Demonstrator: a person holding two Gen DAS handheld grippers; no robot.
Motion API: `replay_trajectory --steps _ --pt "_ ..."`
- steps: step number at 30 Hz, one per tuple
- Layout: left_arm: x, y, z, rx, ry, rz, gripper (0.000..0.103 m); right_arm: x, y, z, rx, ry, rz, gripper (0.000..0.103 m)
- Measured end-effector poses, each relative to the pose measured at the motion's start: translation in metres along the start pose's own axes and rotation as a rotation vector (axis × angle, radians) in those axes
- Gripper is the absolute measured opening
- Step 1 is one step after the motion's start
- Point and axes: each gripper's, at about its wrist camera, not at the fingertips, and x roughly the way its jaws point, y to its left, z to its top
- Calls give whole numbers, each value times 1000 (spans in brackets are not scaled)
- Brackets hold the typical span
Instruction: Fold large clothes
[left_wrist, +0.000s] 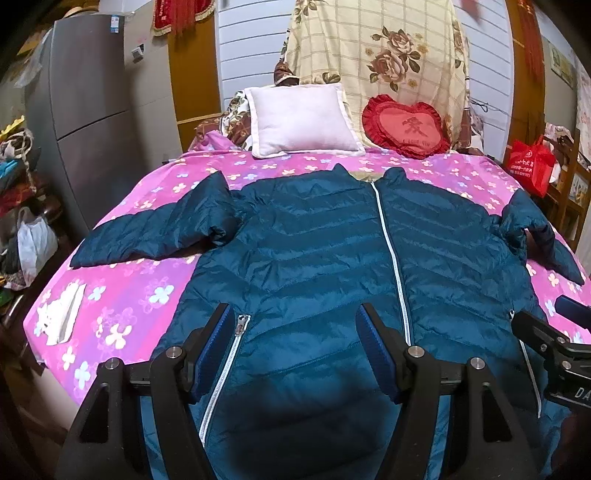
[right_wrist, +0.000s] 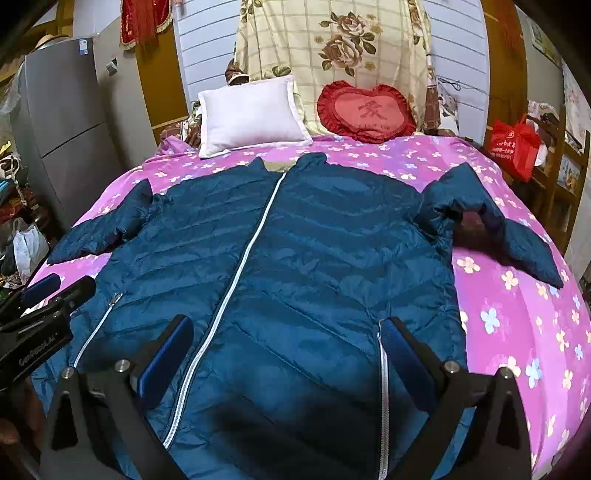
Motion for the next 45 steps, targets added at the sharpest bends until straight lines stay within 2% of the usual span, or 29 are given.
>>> replay_trajectory --steps 18,45 --pt "6 -9 -10 4 22 -17 44 7 -3 -5 28 21 -23 103" --pt "-4 -8 -12 -7 15 -30 44 -2 0 -11 31 21 -23 103"
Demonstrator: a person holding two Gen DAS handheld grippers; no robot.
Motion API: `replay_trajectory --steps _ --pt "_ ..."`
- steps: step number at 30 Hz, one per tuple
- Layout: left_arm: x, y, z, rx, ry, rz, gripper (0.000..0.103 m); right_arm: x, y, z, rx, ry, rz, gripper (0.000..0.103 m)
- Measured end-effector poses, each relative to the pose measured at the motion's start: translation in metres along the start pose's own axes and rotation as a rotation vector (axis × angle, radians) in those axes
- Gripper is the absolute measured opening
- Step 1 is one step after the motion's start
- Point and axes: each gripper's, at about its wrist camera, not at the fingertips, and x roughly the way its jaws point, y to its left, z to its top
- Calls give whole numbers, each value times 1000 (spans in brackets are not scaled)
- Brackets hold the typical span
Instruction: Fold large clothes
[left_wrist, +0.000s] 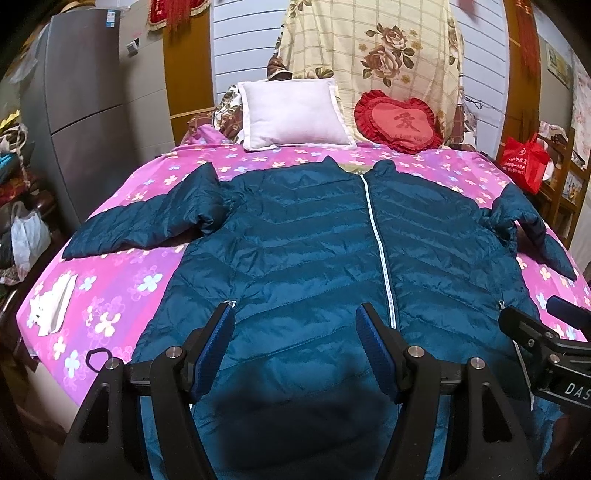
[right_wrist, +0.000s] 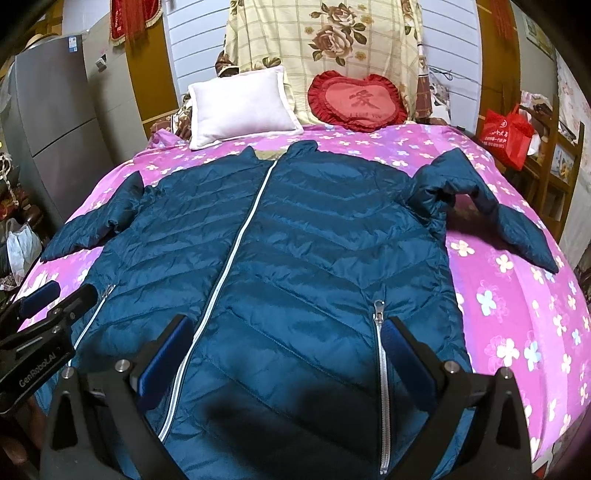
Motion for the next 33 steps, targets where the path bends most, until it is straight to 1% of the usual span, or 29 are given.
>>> replay_trajectory --steps 2,8,11,15,21,33 --pt "1 0 0 -5 5 0 44 0 0 0 10 -1 8 103" --pt "4 -3 1 5 17 -19 44 5 0 2 -7 8 -13 103" --pt "6 -5 1 7 25 -31 44 6 0 3 -1 8 -8 103" --pt "9 -7 -1 15 35 -29 44 7 -1 3 -4 9 -8 103" --pt "8 -6 -1 10 20 -26 44 10 -1 3 -5 13 -8 103" --pt "12 -3 2 6 25 -15 44 22 0 8 3 37 -11 103"
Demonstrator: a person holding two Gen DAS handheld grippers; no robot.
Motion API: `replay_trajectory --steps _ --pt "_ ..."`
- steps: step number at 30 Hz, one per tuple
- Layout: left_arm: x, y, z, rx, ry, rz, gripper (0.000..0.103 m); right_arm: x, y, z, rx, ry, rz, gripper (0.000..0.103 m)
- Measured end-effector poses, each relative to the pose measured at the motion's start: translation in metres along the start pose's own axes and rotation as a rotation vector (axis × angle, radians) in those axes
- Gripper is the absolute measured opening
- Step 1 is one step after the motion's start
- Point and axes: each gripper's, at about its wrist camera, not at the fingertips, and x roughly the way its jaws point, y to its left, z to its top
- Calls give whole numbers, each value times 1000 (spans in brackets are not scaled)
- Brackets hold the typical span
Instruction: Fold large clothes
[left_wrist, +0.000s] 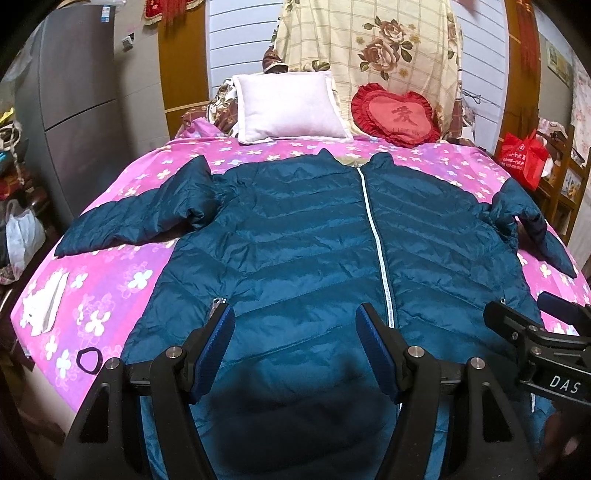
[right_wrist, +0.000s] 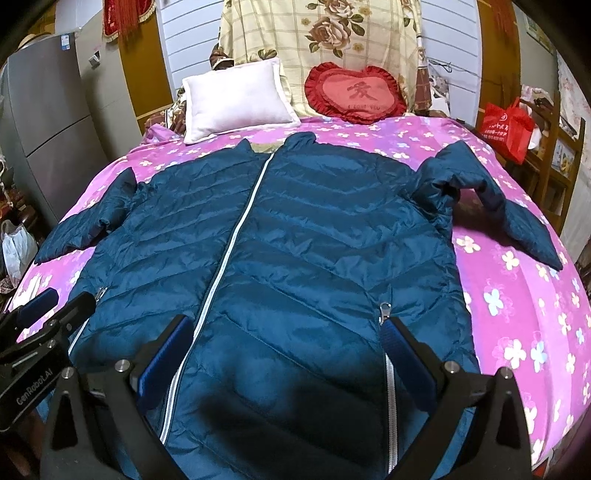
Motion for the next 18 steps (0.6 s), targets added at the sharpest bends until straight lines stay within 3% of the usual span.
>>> replay_trajectory --steps 18 --pt "17 5 11 -6 -1 26 44 22 15 22 -15 13 6 103"
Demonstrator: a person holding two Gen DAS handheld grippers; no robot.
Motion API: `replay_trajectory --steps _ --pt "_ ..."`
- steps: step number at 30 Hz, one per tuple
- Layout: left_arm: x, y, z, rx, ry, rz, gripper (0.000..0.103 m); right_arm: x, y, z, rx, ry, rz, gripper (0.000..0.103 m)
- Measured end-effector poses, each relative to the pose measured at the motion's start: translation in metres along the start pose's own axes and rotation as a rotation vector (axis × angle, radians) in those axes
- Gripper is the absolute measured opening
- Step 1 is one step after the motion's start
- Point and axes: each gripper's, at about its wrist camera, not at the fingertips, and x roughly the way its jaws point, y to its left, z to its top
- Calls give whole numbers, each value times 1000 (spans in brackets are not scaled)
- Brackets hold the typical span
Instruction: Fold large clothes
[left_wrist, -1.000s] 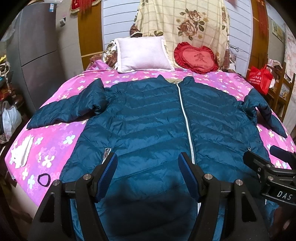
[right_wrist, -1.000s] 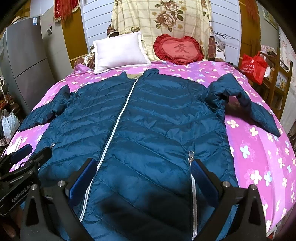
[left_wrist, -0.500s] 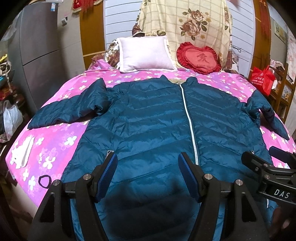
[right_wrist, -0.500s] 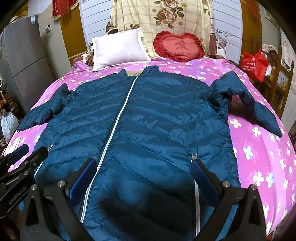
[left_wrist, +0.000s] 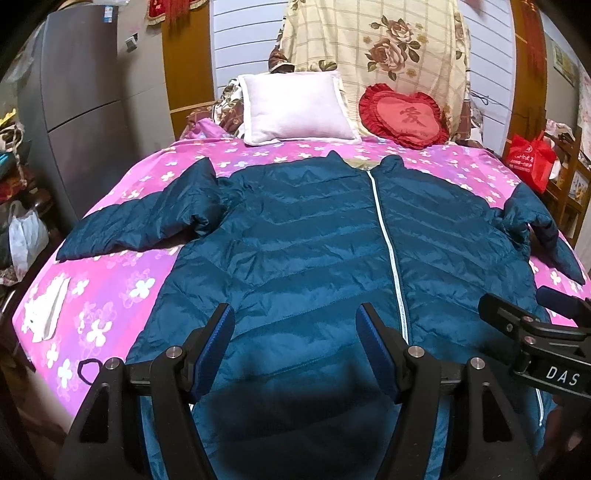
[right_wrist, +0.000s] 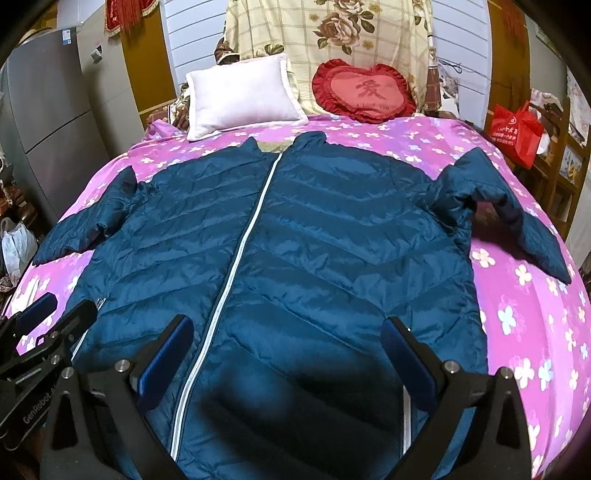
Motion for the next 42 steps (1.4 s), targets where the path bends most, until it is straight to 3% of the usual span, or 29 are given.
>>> replay_trajectory --steps 42 --pt "69 25 41 -51 48 23 44 67 16 41 6 42 17 103"
